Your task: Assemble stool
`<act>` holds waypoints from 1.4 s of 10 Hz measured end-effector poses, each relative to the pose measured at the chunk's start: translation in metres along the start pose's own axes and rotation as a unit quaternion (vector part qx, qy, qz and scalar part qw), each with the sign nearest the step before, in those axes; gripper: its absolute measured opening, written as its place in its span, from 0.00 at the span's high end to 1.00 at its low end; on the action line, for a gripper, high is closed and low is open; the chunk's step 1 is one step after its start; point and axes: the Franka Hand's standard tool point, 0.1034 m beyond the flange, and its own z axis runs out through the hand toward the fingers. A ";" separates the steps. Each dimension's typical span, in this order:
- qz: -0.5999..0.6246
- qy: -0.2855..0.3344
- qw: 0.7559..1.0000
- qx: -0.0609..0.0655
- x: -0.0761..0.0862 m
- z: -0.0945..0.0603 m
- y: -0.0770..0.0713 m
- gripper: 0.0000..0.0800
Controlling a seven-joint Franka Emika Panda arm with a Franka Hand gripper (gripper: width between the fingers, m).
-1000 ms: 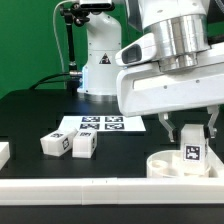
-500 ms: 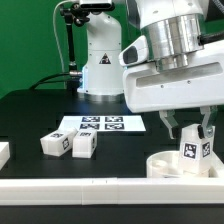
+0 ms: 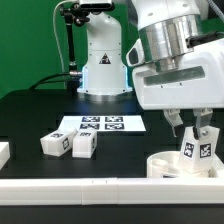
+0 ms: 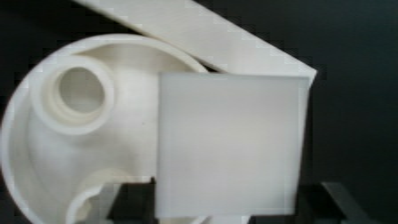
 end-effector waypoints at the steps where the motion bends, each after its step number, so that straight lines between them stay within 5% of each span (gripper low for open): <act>1: 0.035 -0.004 0.999 0.003 0.001 0.000 0.000 0.57; 8: 0.212 -0.028 0.977 0.011 -0.005 0.001 0.000 0.57; 9: 0.201 -0.029 0.979 0.010 -0.005 0.001 -0.001 0.35; 10: 0.175 -0.032 0.984 0.008 -0.007 -0.001 -0.004 0.35; 11: 0.156 -0.035 0.987 0.010 -0.009 -0.004 -0.010 0.22; 14: 0.079 -0.040 0.996 0.011 -0.011 -0.006 -0.015 0.19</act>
Offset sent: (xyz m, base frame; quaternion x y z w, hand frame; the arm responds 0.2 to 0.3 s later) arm -0.0015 0.0010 0.0009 -0.0020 -0.0048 0.2122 0.9772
